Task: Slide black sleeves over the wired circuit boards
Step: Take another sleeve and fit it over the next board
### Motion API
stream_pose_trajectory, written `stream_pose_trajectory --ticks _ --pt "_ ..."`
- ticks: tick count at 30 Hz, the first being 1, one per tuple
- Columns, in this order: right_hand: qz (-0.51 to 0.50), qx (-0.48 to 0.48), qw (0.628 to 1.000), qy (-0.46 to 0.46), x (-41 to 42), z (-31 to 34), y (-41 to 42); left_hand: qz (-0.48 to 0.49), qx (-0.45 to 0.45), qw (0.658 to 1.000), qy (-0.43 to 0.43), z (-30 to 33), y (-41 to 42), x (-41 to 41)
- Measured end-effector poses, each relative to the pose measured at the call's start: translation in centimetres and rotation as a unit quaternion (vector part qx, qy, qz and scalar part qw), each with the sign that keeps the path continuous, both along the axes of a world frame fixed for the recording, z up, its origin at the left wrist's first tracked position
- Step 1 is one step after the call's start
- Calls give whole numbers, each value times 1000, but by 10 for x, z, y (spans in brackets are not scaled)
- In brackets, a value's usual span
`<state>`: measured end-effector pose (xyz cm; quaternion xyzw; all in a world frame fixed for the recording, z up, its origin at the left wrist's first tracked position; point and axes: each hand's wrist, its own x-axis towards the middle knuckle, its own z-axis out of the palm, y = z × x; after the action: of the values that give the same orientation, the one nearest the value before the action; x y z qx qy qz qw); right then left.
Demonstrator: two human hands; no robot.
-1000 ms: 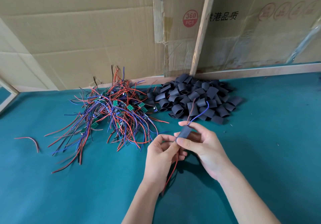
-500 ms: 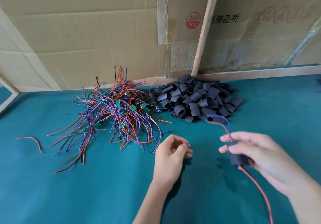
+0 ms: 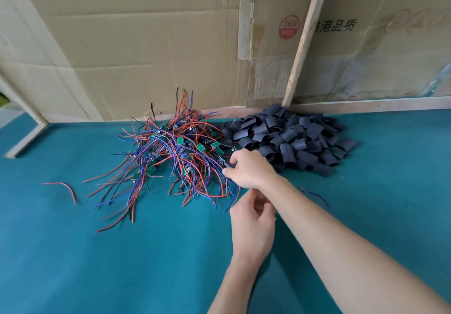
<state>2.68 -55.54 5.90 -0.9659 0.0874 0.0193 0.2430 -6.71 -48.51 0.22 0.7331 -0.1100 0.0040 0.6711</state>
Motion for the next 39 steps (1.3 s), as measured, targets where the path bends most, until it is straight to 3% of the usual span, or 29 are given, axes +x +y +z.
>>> stream_pose_trajectory --ticks 5,8,12,17,19,21,24,26,29,32,35,39 --pt "-33 60 998 -10 13 -7 -1 -10 11 1000 2 -1 -1 2" --pt "-44 172 984 -25 3 11 -9 -5 19 1000 19 -3 -2 3" --pt "-93 307 941 -108 -30 42 -28 10 -39 998 51 -5 -2 3" --pt "-144 367 894 -211 -112 45 -55 0 -138 986 97 0 2 5" --pt "-141 331 914 -188 -141 27 -48 -21 -186 974 128 3 4 6" --pt "-95 218 959 -155 -162 3 -31 -19 -208 966 152 4 5 8" --pt "-54 79 989 -109 -170 -18 -15 -28 -165 976 142 1 6 6" --pt "-11 63 996 -63 -164 -13 -21 -17 -116 987 113 -2 7 5" --pt "46 139 989 2 -145 16 -42 -2 -111 989 97 -4 7 7" --pt "-38 152 985 -78 -105 30 -72 3 -146 981 125 -3 3 8" --pt "-125 9 981 -145 -56 21 -83 7 -117 987 106 -4 2 7" --pt "-121 -154 970 -146 -15 -4 -71 13 -101 990 97 -4 2 7"
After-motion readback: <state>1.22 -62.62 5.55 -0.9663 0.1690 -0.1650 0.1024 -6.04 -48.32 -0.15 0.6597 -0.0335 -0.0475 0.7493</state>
